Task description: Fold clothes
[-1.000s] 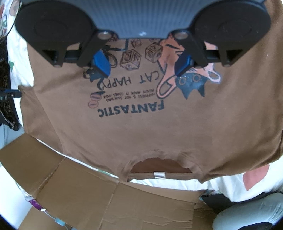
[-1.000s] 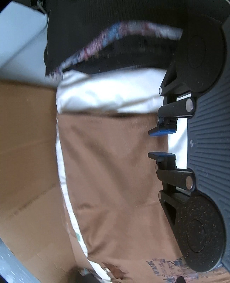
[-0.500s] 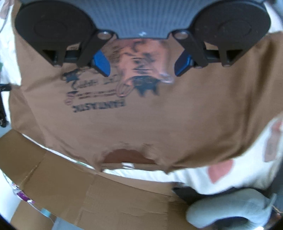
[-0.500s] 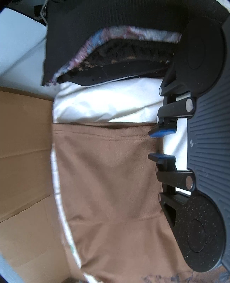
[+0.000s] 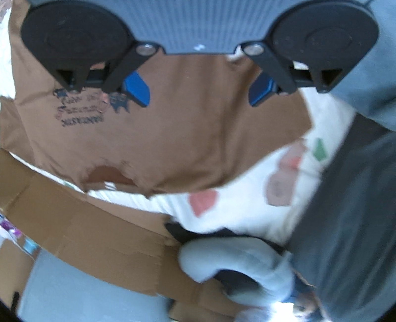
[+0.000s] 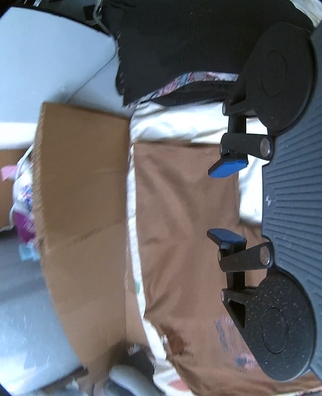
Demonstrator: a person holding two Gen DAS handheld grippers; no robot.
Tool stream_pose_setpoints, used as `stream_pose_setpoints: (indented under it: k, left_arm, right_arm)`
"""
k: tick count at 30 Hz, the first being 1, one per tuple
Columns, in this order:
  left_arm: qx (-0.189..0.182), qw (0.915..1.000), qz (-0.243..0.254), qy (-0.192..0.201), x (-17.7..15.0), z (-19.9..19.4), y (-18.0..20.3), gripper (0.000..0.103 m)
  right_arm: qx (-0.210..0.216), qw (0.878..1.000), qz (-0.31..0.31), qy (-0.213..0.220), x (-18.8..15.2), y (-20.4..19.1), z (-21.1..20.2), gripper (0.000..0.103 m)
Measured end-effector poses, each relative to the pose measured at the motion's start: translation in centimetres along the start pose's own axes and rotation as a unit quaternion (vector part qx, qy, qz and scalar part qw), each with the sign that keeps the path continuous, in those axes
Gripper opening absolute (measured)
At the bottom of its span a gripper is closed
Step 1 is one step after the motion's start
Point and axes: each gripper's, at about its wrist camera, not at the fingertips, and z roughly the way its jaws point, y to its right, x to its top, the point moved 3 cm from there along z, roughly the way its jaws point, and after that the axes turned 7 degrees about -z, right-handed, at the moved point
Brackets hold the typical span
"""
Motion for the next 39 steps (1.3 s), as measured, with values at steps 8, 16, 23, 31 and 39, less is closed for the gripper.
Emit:
stream_pose_setpoints:
  k: [8, 16, 23, 31, 39]
  left_arm:
    - [0.044, 0.9987, -0.021, 0.015, 2.9, -0.3, -7.0, 0.082]
    - [0.048, 0.9969, -0.063, 0.001, 3.4, 3.1, -12.0, 0.077]
    - [0.041, 0.9945, -0.094, -0.023, 3.2, 7.3, -14.8, 0.071]
    - [0.04, 0.9904, -0.129, -0.032, 3.1, 11.7, -16.9, 0.052]
    - [0.046, 0.9875, -0.141, -0.054, 2.1, 15.2, -18.6, 0.044]
  right_arm:
    - [0.069, 0.998, -0.004, 0.002, 0.2, -3.5, -3.0, 0.074]
    - [0.111, 0.993, -0.035, -0.026, 0.0, -7.5, -3.6, 0.074]
    - [0.122, 0.991, -0.048, -0.034, -0.7, -9.8, -3.5, 0.074]
    - [0.12, 0.989, -0.069, -0.053, -1.1, -11.6, -2.8, 0.074]
    - [0.118, 0.986, -0.092, -0.07, -0.9, -13.4, -2.1, 0.074]
